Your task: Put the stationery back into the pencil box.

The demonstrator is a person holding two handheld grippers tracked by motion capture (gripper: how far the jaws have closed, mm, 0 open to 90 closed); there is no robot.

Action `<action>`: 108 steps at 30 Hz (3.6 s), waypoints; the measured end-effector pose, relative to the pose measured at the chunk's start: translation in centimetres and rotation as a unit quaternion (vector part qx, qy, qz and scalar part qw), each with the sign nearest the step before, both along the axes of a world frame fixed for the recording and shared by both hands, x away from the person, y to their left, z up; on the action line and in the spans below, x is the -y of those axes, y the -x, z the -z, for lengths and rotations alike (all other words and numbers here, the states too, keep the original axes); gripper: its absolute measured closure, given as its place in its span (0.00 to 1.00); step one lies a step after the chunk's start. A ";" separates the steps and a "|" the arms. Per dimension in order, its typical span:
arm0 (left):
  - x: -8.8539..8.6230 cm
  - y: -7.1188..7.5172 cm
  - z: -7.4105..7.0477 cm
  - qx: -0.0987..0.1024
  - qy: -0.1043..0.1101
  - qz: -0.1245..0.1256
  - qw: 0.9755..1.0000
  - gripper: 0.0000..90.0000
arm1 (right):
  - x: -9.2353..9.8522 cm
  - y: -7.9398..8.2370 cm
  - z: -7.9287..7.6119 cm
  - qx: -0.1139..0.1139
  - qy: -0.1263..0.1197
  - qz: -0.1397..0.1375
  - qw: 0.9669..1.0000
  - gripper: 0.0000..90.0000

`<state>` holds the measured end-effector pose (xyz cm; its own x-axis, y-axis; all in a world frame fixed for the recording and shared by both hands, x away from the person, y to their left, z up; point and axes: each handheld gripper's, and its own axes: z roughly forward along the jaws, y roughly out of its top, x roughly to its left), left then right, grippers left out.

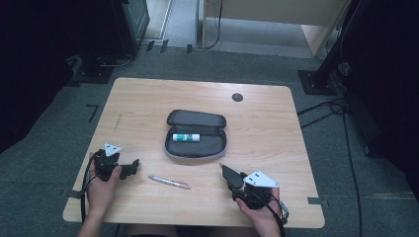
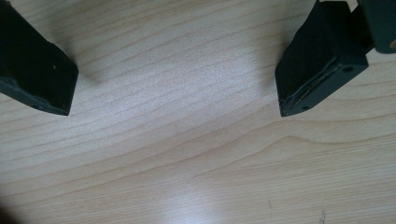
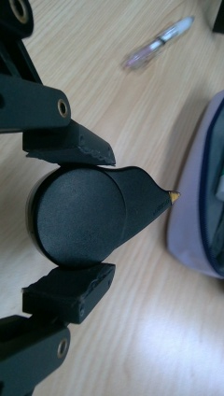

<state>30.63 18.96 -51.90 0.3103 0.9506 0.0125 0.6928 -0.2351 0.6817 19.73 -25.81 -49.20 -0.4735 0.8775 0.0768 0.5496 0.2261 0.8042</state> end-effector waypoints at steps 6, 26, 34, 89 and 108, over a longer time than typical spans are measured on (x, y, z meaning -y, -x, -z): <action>0.0 0.0 0.0 0.000 0.000 0.000 1.000 0.00 | -1.6 -1.4 -1.8 0.004 -0.021 -0.026 0.999 0.46; 0.0 0.0 0.0 0.000 0.000 0.000 1.000 0.00 | -7.8 -10.3 -4.6 -0.012 0.001 -0.115 0.993 0.46; 0.0 0.0 0.0 0.000 0.000 0.000 1.000 0.00 | -9.1 -13.7 -2.7 -0.065 -0.010 -0.118 0.991 0.46; 0.0 0.0 0.0 0.000 0.000 0.002 1.000 0.00 | 0.4 -6.2 -1.6 -0.026 -0.009 0.014 1.000 0.25; 0.0 0.0 0.0 0.000 0.000 0.002 1.000 0.00 | 8.9 -3.8 0.8 -0.050 0.031 0.137 0.989 0.00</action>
<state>30.63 18.94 -51.90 0.3133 0.9496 0.0116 0.6920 -0.2367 0.6820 23.56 -34.71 -50.01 -0.2098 0.9763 0.0523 0.6728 0.1053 0.7323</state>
